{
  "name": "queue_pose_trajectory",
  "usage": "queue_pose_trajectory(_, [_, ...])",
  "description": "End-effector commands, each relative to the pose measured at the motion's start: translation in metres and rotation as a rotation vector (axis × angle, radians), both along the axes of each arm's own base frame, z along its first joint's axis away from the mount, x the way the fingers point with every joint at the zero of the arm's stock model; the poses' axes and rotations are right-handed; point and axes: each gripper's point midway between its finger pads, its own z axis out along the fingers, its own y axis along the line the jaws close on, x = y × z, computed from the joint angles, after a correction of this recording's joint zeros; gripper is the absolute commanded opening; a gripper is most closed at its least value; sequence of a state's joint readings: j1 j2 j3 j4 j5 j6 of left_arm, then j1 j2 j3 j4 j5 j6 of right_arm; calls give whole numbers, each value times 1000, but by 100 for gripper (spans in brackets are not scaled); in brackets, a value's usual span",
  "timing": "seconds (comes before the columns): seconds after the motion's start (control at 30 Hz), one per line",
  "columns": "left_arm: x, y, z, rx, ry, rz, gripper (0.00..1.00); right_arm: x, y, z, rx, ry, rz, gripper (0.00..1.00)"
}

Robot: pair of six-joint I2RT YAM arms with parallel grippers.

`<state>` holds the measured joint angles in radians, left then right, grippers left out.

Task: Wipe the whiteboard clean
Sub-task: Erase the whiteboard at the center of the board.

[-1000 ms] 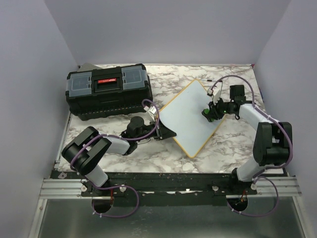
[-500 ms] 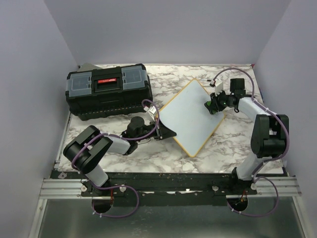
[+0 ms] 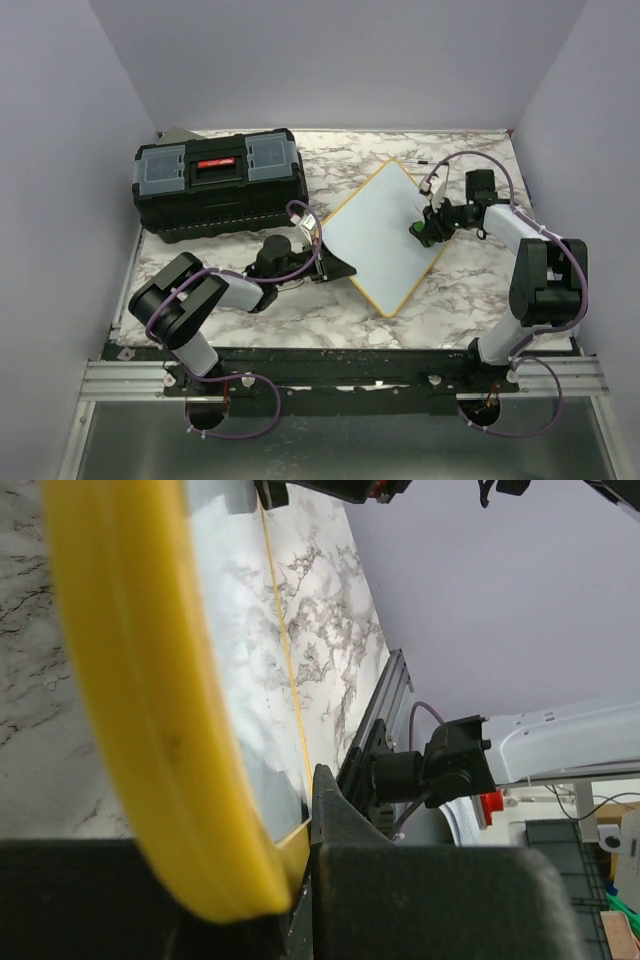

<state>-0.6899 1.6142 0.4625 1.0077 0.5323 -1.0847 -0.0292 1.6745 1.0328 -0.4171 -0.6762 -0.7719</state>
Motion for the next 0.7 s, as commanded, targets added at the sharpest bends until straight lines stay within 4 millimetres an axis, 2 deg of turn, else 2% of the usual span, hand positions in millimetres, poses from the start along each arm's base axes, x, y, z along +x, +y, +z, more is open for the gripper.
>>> queue_pose_trajectory(0.0, [-24, -15, 43, -118, -181, -174, 0, -36, 54, 5, 151, 113, 141, 1])
queue_pose_trajectory(0.1, [-25, -14, 40, -111, -175, -174, 0, 10, 51, 20, 156, 74, -4, 1])
queue_pose_trajectory(0.2, [-25, -14, 39, -108, -172, -174, 0, 47, 40, 25, 123, 31, -137, 1])
queue_pose_trajectory(0.3, [-26, -14, 40, -109, -173, -176, 0, 67, 21, 18, 53, 21, -242, 1])
queue_pose_trajectory(0.37, [-27, -14, 40, -109, -175, -178, 0, 72, 3, 10, 24, 34, -299, 1])
queue_pose_trajectory(0.47, [-26, -14, 41, -112, -179, -176, 0, 70, -30, -5, -4, 73, -357, 1])
queue_pose_trajectory(0.53, [-26, -13, 41, -115, -181, -177, 0, 58, -43, -16, -25, 104, -340, 1])
queue_pose_trajectory(0.6, [-26, -14, 41, -117, -183, -179, 0, 37, -41, -26, -51, 134, -268, 1])
queue_pose_trajectory(0.67, [-25, -14, 41, -118, -183, -179, 0, 11, -27, -29, -7, 161, -164, 1])
